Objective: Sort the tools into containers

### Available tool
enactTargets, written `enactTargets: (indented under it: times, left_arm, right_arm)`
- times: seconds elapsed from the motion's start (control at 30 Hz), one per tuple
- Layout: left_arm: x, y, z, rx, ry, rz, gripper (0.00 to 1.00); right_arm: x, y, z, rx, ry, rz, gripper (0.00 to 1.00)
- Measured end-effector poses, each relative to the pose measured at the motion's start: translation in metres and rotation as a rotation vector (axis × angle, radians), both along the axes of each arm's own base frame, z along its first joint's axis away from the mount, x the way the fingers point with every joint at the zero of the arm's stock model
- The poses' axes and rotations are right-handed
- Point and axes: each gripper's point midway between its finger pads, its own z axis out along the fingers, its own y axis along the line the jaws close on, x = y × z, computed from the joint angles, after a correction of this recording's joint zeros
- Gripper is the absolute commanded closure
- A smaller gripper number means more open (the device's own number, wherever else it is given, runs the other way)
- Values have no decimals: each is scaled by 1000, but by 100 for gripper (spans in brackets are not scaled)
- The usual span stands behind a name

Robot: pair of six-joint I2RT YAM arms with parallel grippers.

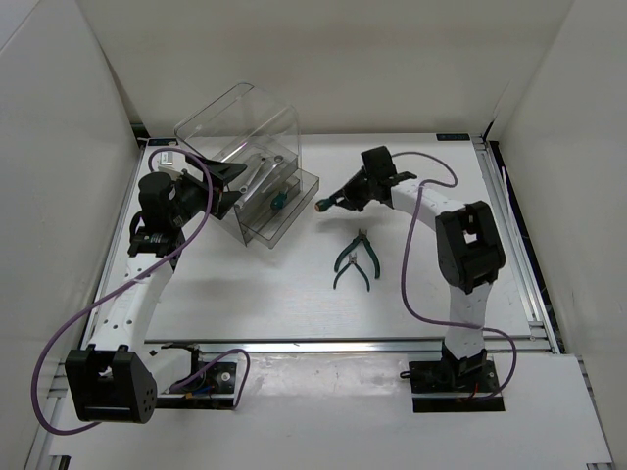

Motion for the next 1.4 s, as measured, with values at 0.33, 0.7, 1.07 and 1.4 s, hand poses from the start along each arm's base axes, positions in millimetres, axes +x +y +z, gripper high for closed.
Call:
enactTargets:
  times: [0.33,0.7,1.07,1.4]
  left_arm:
    - [0,1,0,0,0,2,1]
    - [0,1,0,15,-10,-1,1]
    - [4,1,42,80,-144,-12,1]
    - [20,28,266,331,-729,169,8]
  right_arm:
    - [-15,95,94,22,-391,269,100]
    - [-2,124,66,10,-337,376,48]
    - [15,58,99,60,-398,229,90]
    - [0,39,108,94,-432,160,100]
